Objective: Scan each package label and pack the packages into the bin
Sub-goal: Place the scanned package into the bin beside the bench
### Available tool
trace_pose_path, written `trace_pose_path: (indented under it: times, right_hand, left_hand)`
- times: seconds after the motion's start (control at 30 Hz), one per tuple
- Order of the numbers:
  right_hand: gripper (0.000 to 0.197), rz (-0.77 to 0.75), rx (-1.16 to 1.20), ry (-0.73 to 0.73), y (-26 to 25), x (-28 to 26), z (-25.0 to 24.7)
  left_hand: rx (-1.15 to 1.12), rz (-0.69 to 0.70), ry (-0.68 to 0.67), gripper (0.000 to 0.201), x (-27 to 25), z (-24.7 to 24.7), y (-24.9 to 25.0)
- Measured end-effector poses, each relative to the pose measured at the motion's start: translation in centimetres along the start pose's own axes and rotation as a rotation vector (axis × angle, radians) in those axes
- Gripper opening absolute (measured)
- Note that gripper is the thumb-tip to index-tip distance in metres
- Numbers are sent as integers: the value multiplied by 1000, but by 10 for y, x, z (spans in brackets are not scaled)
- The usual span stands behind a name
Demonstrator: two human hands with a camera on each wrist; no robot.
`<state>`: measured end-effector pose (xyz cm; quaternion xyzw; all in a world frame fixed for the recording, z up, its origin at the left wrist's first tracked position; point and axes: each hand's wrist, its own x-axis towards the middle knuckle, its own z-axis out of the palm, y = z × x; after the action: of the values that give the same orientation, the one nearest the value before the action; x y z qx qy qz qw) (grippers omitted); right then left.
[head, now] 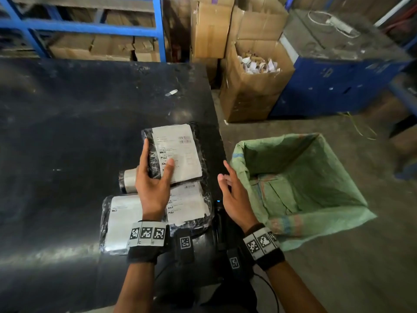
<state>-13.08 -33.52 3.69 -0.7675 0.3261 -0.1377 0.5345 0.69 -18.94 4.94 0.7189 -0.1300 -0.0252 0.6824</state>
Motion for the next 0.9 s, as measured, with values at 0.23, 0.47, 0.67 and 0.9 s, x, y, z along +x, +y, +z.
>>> trace_pose_path:
  times: [0.23,0.47,0.67,0.9]
  right_hand:
    - [54,-301,61,-85,-59,20,-18]
    - [53,-311,-61,1,-54,30,-56]
    - [50,-266,38,2,-41,32,-104]
    - [50,-196,39,-45,-1,47,-174]
  left_hand:
    - [-195,-12,-111,71,-10,29,33]
    - [-245,-52,-159,70,-26,67,55]
    - [-278,-96,-148,69,-46,116,67]
    - [-75,-135,-252,66,-74,182,48]
